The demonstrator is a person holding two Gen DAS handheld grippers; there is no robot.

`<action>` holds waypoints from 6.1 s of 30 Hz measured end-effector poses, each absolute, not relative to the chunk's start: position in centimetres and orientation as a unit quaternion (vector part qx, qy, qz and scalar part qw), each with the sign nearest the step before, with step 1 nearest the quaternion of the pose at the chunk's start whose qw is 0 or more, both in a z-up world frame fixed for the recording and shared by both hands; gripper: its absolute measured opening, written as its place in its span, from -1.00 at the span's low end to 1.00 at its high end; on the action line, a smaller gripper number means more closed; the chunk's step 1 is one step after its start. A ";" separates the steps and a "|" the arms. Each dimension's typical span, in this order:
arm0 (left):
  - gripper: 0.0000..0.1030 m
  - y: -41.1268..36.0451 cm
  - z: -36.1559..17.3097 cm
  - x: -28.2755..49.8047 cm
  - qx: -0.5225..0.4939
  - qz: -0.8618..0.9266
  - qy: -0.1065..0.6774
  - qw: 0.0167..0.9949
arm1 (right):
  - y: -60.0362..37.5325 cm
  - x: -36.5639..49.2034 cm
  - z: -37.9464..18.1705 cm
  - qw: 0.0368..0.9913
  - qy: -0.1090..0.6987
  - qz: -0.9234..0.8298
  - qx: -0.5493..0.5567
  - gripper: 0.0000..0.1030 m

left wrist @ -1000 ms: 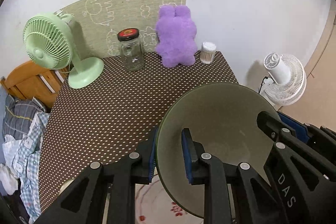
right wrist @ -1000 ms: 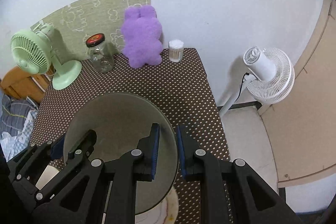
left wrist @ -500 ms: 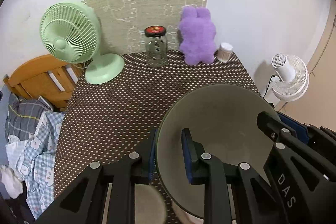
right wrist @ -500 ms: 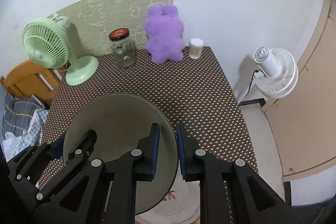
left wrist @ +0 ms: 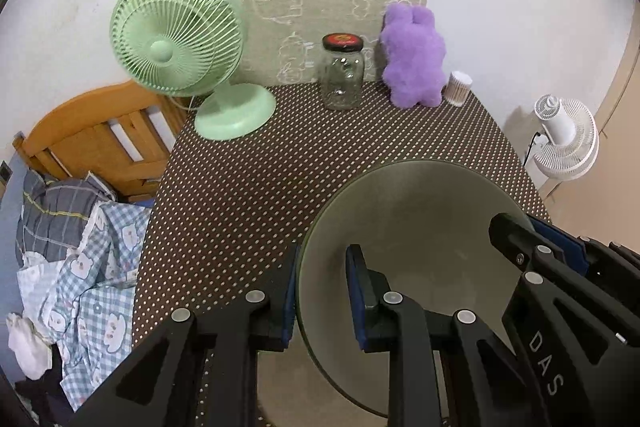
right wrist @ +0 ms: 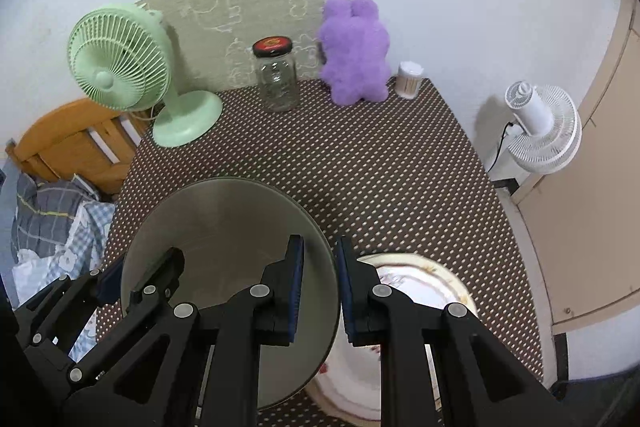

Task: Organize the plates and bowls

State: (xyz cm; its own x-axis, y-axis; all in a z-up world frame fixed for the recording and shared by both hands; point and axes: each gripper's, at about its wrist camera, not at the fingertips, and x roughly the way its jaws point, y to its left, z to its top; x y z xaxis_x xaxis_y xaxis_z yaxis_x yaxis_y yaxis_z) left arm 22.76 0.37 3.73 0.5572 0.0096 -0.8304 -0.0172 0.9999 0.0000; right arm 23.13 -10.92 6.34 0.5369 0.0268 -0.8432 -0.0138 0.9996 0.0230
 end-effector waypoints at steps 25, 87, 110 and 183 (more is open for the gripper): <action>-0.61 4.0 -1.6 19.6 -0.008 0.002 0.526 0.851 | -7.0 20.0 0.3 0.842 0.540 0.009 -0.002 -0.60; 0.80 4.6 -1.7 17.6 -0.027 -0.047 0.516 0.855 | -10.3 17.9 -0.5 0.837 0.541 0.045 0.075 0.48; 0.74 4.5 -5.5 19.6 -0.028 -0.045 0.535 0.843 | -9.7 20.7 -5.2 0.809 0.573 0.075 0.104 0.36; -0.03 1.4 -1.6 15.9 -0.071 -0.071 0.523 0.846 | -11.2 18.3 -2.1 0.803 0.579 0.102 0.101 -0.35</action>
